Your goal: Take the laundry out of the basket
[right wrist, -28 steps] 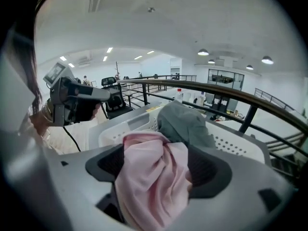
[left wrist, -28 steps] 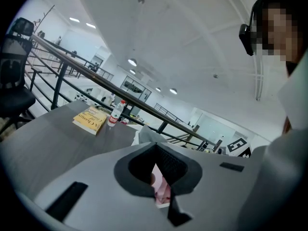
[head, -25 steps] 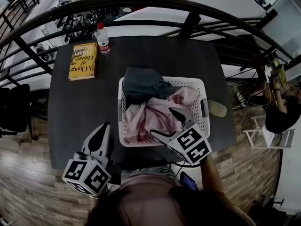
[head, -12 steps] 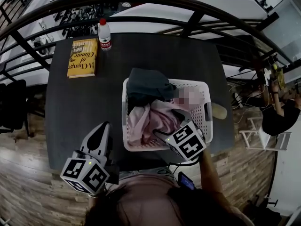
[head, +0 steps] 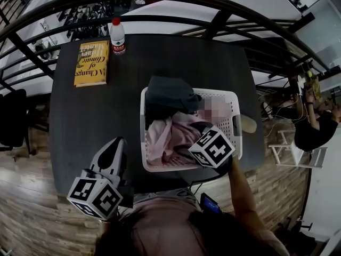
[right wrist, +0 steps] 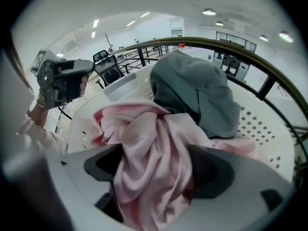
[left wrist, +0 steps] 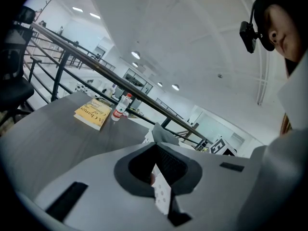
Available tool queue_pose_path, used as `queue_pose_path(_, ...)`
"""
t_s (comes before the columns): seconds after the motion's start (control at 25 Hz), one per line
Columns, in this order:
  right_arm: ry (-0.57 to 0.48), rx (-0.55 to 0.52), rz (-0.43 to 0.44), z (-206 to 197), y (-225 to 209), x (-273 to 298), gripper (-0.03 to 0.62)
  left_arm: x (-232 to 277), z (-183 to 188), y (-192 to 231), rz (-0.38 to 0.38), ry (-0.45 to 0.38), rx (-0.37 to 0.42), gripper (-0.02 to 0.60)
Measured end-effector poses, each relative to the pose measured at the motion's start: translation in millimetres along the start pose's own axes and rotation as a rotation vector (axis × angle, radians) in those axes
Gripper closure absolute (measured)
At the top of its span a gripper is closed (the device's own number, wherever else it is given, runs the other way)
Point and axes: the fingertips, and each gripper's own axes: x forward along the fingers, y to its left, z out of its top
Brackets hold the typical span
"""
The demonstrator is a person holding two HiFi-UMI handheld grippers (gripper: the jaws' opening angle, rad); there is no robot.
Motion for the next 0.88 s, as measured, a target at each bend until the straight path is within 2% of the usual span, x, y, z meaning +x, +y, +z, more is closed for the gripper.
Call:
queue_pose_path(0.36,0.131,-0.033,0.026,-2.7,-5.9,27.2,0.178,-0.8,3.3,14.6,0.001,0.002,-0.018,0.581)
queue_pose_path(0.56,0.176,0.002,0.062,-7.7,-8.4,45.1,0.180,-0.8,4.0,21.2,0.007,0.004,-0.027,0.581)
queue_pose_path(0.88,0.215,0.053,0.071,-9.8,-9.0,52.0,0.185,-0.5,6.5,20.9,0.002,0.005,-0.030,0.581)
